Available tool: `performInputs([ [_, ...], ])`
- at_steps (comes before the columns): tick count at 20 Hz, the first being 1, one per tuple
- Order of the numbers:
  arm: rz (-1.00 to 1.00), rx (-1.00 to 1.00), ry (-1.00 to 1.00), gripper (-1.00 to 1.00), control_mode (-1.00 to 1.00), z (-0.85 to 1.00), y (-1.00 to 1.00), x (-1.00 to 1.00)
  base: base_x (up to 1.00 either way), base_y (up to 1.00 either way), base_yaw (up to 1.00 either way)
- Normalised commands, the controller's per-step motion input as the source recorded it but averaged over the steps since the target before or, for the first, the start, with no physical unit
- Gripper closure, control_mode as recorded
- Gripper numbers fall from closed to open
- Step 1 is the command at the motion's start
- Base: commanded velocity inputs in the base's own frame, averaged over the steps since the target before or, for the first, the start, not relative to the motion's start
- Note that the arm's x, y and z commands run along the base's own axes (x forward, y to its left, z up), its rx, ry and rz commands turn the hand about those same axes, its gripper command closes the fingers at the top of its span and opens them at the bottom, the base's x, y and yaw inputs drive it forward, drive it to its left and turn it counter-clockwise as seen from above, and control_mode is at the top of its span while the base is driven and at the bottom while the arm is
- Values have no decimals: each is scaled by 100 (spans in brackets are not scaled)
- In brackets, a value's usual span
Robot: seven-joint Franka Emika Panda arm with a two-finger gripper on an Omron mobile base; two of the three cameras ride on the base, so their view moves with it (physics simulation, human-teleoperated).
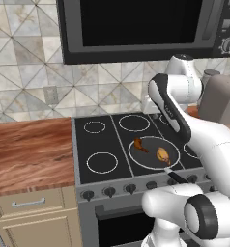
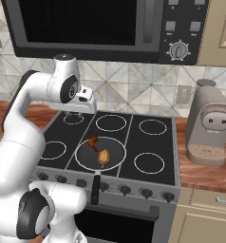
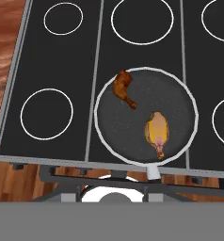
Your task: Take the chicken drumsticks from the pan and place one on each plate on the dining counter.
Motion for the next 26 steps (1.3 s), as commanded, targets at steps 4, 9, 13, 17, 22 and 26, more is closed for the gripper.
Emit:
performInputs([
  [4, 0, -1, 1, -100, -100, -11, -2, -6, 0, 0, 0],
  [9, 0, -6, 5, -100, -100, -49, -14, -21, 0, 0, 0],
  [13, 1, -15, 29, -100, -100, -61, -3, 6, 0, 0, 0],
  [17, 15, -4, 19, -100, -100, -40, 0, 43, 0, 0, 0],
  [22, 17, 0, 1, -100, -100, -43, 0, 49, 0, 0, 0],
  [26, 16, -1, -7, -100, -100, -55, 0, 38, 0, 0, 0],
])
